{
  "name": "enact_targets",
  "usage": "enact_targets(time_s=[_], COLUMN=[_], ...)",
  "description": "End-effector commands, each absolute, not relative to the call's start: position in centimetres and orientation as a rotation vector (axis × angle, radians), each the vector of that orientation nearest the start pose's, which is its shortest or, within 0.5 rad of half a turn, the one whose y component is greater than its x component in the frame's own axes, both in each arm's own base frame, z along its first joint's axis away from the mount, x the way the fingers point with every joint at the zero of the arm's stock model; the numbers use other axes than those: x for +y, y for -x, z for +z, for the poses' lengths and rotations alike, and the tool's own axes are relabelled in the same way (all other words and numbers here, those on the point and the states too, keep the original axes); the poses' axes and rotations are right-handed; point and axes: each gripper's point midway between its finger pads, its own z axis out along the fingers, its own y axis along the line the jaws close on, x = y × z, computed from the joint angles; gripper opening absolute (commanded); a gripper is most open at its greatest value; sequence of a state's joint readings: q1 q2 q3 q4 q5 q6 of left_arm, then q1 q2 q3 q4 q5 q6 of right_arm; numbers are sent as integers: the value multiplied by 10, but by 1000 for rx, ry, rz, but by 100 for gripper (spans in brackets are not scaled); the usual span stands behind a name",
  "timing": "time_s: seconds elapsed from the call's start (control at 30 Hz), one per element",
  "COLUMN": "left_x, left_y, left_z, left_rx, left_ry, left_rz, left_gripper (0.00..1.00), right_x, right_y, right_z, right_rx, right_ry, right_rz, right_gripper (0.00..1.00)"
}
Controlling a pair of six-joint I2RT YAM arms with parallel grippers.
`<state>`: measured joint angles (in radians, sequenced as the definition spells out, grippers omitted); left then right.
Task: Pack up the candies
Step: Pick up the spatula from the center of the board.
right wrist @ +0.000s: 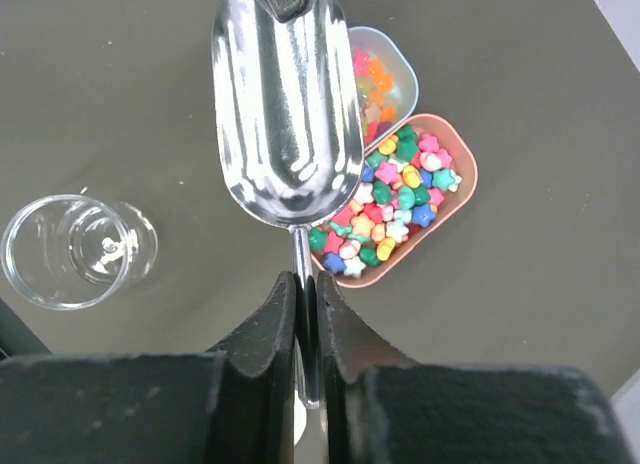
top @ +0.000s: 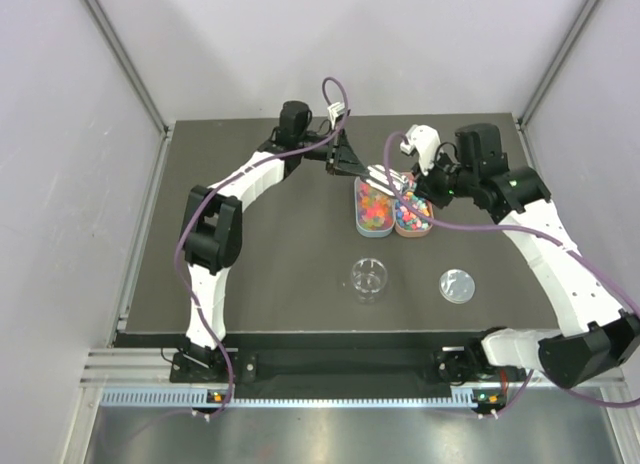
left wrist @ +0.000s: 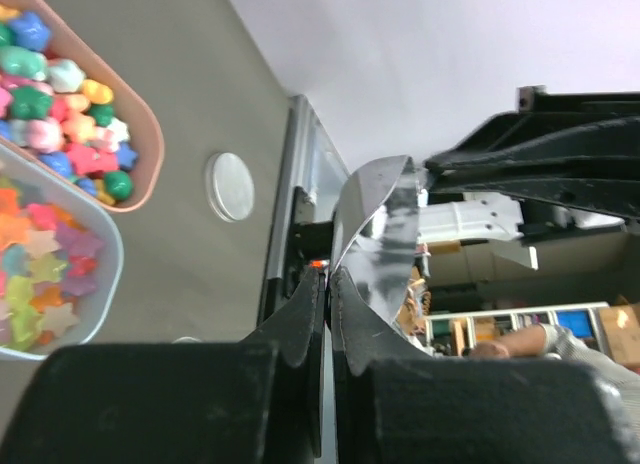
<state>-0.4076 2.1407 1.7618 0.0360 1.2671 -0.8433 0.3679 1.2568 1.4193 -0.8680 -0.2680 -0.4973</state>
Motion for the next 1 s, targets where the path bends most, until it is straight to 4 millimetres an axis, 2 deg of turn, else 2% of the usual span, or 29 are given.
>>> enact_targets(time_s=[0.0,0.03,0.07,0.17,0.27,0.43,0.57,0.6,0.67,0.7,0.73,0.97], left_x=[-344,-343,-341,-333,-321,-307,-306,-307,-307,-307,-307,-305], left_y=[-377,-376,-375,-374,-378,-379,-375,-374,-372,-371,-370,-363], left_z=[272,274,276,283,283,283,284,284,286,286,287,285], left_rx=[1986,1976,1974,1971,1980,2009,2025,2031,2032,2034,2032,2050], left_ry=[-702,-717,-726,-727,-708,-693,-700,-702,-715,-716,-722,-723], left_rz=[-2059,-2061,-2069,-2089,-2089,-2113,-2134,-2141,-2147,-2150,-2150,-2168], left_gripper=[0,0,0,0,0,0,0,0,0,0,0,0], right_x=[139,139,138,133,132,132,149,151,153,155,158,167], right_y=[-314,-314,-315,-315,-308,-295,-285,-284,-284,-284,-283,-292], right_z=[312,318,322,337,347,350,347,337,338,329,336,339], right_rx=[1875,1864,1856,1832,1801,1773,1708,1719,1677,1671,1618,1584], right_ry=[949,942,924,880,850,779,831,845,848,860,877,895], right_rz=[180,180,181,175,184,300,433,453,457,465,462,493], right_gripper=[9,32,40,61,67,68,65,65,64,64,64,64])
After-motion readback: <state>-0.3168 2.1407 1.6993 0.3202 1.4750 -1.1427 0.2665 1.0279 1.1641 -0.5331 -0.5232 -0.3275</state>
